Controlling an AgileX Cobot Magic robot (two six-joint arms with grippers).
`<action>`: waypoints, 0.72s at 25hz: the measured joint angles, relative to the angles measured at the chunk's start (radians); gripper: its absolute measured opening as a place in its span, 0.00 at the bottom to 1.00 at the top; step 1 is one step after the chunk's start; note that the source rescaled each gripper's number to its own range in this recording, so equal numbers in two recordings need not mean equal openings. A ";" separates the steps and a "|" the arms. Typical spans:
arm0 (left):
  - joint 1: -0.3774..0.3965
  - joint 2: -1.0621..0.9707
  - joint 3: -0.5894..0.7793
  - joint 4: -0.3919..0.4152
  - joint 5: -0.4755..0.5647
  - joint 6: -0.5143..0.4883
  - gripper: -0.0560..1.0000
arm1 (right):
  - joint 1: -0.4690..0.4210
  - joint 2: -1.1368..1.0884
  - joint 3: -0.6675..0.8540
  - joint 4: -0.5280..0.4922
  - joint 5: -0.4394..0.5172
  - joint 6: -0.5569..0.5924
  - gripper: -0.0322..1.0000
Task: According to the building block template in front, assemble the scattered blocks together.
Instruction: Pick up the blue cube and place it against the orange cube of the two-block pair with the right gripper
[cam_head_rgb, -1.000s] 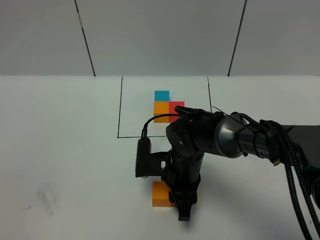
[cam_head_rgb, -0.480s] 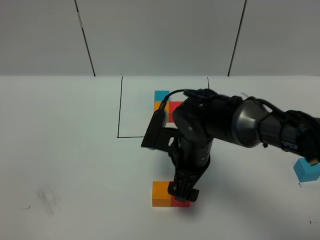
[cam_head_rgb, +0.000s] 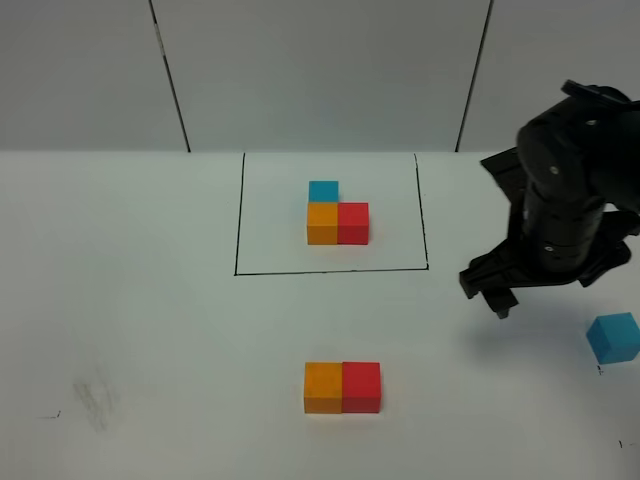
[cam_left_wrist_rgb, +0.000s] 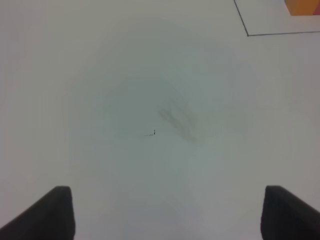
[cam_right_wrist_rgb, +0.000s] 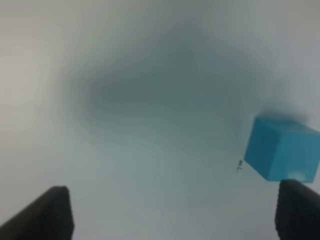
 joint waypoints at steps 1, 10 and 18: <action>0.000 0.000 0.000 0.000 0.000 0.000 0.67 | -0.027 -0.008 0.017 -0.002 -0.010 0.006 0.67; 0.000 0.000 0.000 0.000 0.000 0.000 0.67 | -0.186 -0.023 0.134 -0.039 -0.156 0.022 0.67; 0.000 0.000 0.000 0.000 0.000 0.000 0.67 | -0.291 -0.023 0.244 -0.040 -0.303 -0.023 0.67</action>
